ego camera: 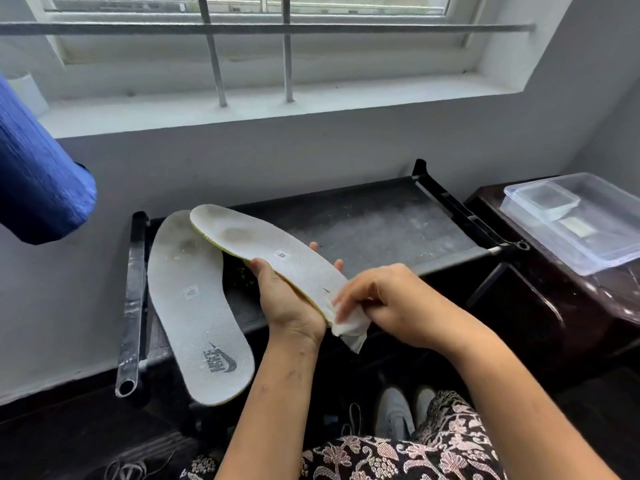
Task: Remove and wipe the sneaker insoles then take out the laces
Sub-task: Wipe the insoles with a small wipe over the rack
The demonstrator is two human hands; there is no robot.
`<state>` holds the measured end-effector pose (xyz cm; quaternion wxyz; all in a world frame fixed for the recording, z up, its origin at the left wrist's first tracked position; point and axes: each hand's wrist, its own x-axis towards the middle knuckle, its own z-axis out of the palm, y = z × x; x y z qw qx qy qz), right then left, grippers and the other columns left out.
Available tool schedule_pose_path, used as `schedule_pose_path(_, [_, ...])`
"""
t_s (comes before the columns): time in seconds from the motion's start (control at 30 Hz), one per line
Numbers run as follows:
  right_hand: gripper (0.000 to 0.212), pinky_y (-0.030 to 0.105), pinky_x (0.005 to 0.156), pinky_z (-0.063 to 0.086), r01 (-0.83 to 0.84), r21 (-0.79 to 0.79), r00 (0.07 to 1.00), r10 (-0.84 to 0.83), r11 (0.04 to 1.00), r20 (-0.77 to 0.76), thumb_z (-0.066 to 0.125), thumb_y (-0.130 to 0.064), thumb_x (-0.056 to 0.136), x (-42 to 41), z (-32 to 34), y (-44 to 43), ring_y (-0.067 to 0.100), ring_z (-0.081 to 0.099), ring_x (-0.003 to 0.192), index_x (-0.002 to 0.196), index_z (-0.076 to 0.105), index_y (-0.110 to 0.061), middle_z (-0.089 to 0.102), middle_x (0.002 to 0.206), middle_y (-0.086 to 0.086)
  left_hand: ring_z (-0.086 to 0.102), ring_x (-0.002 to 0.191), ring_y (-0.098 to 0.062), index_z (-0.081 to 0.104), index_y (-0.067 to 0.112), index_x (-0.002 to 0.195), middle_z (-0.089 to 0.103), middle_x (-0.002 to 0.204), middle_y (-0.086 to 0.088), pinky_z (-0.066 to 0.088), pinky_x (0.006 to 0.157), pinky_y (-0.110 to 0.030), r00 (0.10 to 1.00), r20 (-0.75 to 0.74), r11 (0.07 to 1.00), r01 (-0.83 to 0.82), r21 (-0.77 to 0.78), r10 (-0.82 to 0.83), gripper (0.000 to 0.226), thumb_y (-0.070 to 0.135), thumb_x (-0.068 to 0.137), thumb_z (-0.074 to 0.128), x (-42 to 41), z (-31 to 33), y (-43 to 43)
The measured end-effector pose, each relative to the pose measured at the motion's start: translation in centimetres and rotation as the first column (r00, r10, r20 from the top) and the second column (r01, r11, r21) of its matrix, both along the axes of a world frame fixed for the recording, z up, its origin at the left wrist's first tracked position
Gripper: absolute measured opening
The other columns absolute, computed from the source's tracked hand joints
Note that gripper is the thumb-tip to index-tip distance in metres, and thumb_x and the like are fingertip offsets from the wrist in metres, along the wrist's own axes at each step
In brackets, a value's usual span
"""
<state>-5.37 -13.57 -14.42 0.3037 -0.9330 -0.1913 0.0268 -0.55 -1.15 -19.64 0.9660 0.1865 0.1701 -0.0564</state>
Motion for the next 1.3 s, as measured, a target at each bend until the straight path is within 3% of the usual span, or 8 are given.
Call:
schedule_pose_path(0.1, [0.036,0.031,0.085,0.052,0.156,-0.312,0.987,-0.163,0.937,0.003,0.053,0.008,0.069,1.6,0.0,-3.2,0.017,0.066,0.087,0.069,0.074,-0.022,0.072,0.09,0.0,0.055,0.116,-0.026,0.048,0.023,0.133,0.058,0.122,-0.015,0.047,0.088,-0.056,1.0,-0.005,0.999,0.027,0.023,-0.027,0.065,0.065,0.093,0.017,-0.4,0.2,0.2])
schedule_pose_path(0.2, [0.038,0.035,0.085,0.052,0.36,-0.235,0.923,-0.308,0.903,0.23,0.051,0.008,0.074,3.1,1.4,-4.1,0.02,0.064,0.09,0.071,0.073,-0.022,0.069,0.093,0.002,0.053,0.122,-0.027,0.043,0.023,0.138,0.054,0.131,-0.016,0.049,0.085,-0.057,0.998,0.001,0.998,0.058,0.02,-0.058,0.063,0.063,0.094,0.021,-0.4,0.1,0.3])
schedule_pose_path(0.4, [0.04,0.001,0.088,0.037,-0.04,0.061,0.994,0.034,0.997,0.103,0.051,0.013,0.065,1.5,0.9,1.8,0.005,0.062,0.096,0.081,0.078,-0.012,0.072,0.097,0.0,0.057,0.115,-0.034,0.037,0.017,0.143,0.053,0.134,-0.022,0.051,0.093,-0.044,0.993,0.045,0.992,0.109,0.061,-0.112,0.067,0.061,0.093,0.026,0.7,-1.3,0.7])
schedule_pose_path(0.57, [0.025,0.032,0.087,0.051,0.258,-0.118,0.912,-0.202,0.959,0.357,0.057,0.006,0.078,5.3,0.0,-0.6,0.024,0.064,0.094,0.082,0.076,-0.009,0.07,0.097,0.007,0.057,0.115,-0.037,0.043,0.013,0.138,0.058,0.127,-0.022,0.053,0.086,-0.051,0.969,0.063,0.967,0.233,0.103,-0.24,0.065,0.059,0.095,0.026,-0.2,-0.9,0.7])
schedule_pose_path(0.73, [0.026,0.0,0.079,0.039,-0.044,0.052,0.973,0.031,0.998,0.228,0.06,0.002,0.072,3.1,0.1,2.4,0.005,0.061,0.086,0.086,0.078,-0.012,0.069,0.098,0.001,0.066,0.096,-0.026,0.057,0.011,0.124,0.068,0.106,-0.013,0.053,0.086,-0.038,0.943,0.079,0.945,0.318,0.077,-0.324,0.066,0.059,0.095,0.024,-0.5,-0.6,1.0])
schedule_pose_path(0.93, [0.025,0.033,0.088,0.049,0.246,-0.178,0.907,-0.161,0.953,0.39,0.059,0.006,0.08,7.4,0.6,-0.8,0.031,0.061,0.1,0.092,0.075,-0.009,0.066,0.107,0.01,0.063,0.105,-0.025,0.05,0.019,0.133,0.063,0.125,-0.012,0.059,0.072,-0.038,0.917,0.132,0.917,0.349,0.195,-0.377,0.063,0.059,0.095,0.019,-1.0,-0.2,0.5])
schedule_pose_path(1.13, [0.021,0.021,0.08,0.045,-0.127,-0.133,0.936,0.163,0.983,0.312,0.056,-0.012,0.08,4.9,-0.3,2.6,0.013,0.063,0.089,0.089,0.075,-0.008,0.07,0.096,0.002,0.064,0.098,-0.027,0.059,0.011,0.12,0.068,0.105,-0.015,0.053,0.085,-0.036,0.916,0.104,0.92,0.374,0.12,-0.387,0.067,0.059,0.095,0.019,-0.8,-0.2,0.6])
schedule_pose_path(1.3, [0.023,0.031,0.073,0.049,0.176,-0.225,0.892,-0.058,0.958,0.449,0.059,0.009,0.071,9.8,0.5,-1.3,0.035,0.064,0.08,0.074,0.073,-0.009,0.068,0.085,0.012,0.068,0.098,-0.027,0.041,0.022,0.14,0.059,0.131,-0.011,0.058,0.067,-0.041,0.916,0.147,0.916,0.337,0.219,-0.373,0.061,0.058,0.093,0.026,-1.1,-0.1,0.1])
